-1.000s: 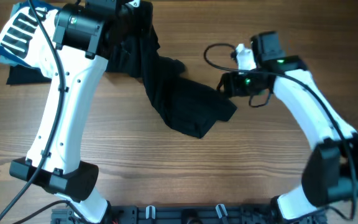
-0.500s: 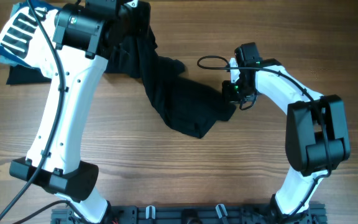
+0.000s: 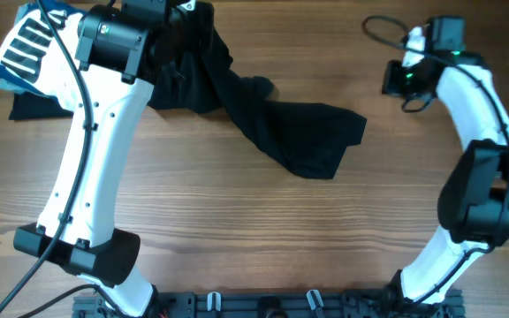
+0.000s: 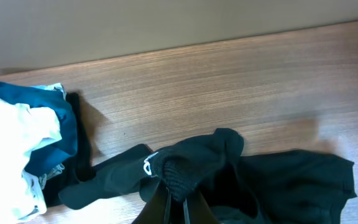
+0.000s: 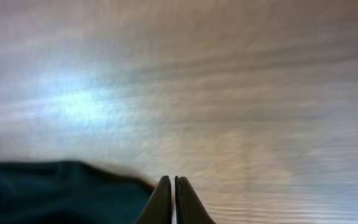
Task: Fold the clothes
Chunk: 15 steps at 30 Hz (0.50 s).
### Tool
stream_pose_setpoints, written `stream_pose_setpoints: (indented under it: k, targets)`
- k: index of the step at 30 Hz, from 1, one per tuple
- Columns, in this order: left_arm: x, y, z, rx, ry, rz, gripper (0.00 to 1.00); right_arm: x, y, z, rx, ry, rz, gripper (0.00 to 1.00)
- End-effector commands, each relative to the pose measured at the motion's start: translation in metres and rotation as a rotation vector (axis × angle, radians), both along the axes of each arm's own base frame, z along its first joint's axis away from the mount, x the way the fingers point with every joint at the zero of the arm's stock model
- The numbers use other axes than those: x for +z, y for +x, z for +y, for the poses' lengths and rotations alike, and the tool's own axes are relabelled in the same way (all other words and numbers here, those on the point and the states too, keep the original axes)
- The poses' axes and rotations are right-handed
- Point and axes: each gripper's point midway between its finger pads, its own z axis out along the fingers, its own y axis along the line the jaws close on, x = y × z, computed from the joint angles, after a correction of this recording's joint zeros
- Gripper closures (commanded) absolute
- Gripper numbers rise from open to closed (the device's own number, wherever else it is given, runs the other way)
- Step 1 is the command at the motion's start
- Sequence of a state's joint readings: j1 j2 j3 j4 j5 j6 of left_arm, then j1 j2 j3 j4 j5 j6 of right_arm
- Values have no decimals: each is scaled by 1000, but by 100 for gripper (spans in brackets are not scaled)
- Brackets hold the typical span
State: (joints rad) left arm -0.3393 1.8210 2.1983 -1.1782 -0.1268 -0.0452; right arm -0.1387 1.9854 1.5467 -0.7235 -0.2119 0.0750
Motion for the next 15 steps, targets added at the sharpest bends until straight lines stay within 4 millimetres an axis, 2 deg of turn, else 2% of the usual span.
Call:
stream_pose_setpoints:
  k: [1, 2, 3, 4, 5, 9, 11, 15]
  targets:
    - [5, -4, -6, 1, -47, 4, 96, 10, 1, 4, 67, 36, 0, 94]
    - [4, -5, -8, -1, -55, 10, 96, 18, -5, 18, 142, 85, 9, 75]
    - [4, -5, -9, -3, -55, 10, 96, 25, -12, 32, 201, 138, 24, 63]
    - [4, -5, -9, -3, -55, 11, 96, 29, -23, 49, 254, 187, 50, 57]
    - [3, -5, -8, -2, -54, 11, 96, 29, -43, 67, 316, 228, 111, 56]
    - [4, -4, -8, 0, -55, 7, 96, 14, -85, 116, 430, 243, 266, 55]
    - [4, -3, -6, 3, -54, 7, 96, -1, -108, 144, 497, 213, 339, 54]
    - [4, -3, -5, 10, -47, 4, 96, -41, -132, 152, 488, 5, 412, 50]
